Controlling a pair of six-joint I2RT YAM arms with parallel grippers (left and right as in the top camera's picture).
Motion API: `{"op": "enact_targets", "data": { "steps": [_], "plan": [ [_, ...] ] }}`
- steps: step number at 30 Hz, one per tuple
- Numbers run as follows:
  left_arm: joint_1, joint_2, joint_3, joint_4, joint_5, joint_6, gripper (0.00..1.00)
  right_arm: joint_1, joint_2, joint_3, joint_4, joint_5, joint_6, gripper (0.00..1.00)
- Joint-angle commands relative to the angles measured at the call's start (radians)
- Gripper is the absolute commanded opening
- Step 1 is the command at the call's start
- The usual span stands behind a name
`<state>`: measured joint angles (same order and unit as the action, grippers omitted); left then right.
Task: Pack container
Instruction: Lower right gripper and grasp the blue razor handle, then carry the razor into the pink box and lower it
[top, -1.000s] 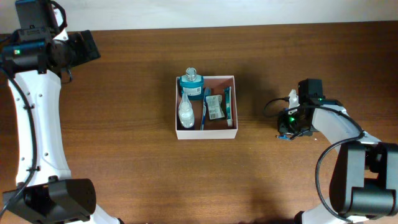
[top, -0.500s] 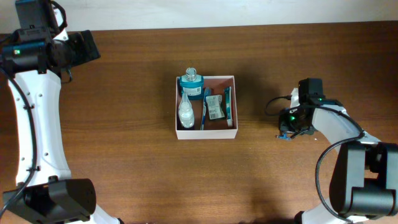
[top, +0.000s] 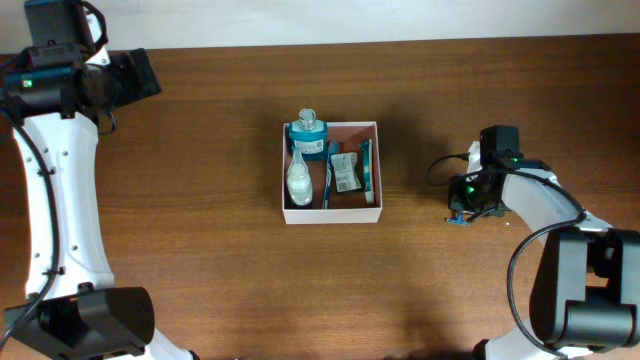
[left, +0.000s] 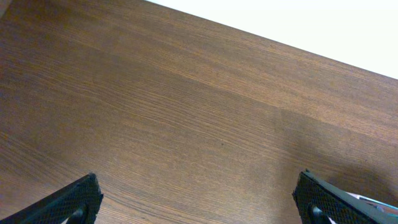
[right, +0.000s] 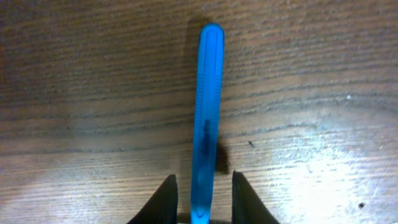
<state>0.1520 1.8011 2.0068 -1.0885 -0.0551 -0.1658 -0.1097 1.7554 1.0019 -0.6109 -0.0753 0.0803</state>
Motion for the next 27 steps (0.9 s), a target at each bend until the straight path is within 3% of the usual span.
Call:
{"op": "enact_targets", "data": {
  "steps": [1,16,19,24,27],
  "plan": [
    [0.002,0.002,0.002,0.002,0.007,-0.005,1.0,-0.002,0.003,-0.011,0.006,0.008,0.007,0.23],
    [0.002,0.002,0.002,0.002,0.008,-0.005,1.0,-0.002,0.058,-0.011,0.023,0.005,0.028,0.22],
    [0.002,0.002,0.002,0.002,0.008,-0.005,1.0,-0.002,0.058,-0.011,0.024,0.005,0.032,0.04],
    [0.002,0.002,0.002,0.002,0.008,-0.005,1.0,-0.002,0.049,0.026,-0.015,0.004,0.057,0.04],
    [0.002,0.002,0.002,0.002,0.007,-0.005,1.0,0.018,-0.027,0.152,-0.148,-0.004,0.06,0.04]
  ]
}}
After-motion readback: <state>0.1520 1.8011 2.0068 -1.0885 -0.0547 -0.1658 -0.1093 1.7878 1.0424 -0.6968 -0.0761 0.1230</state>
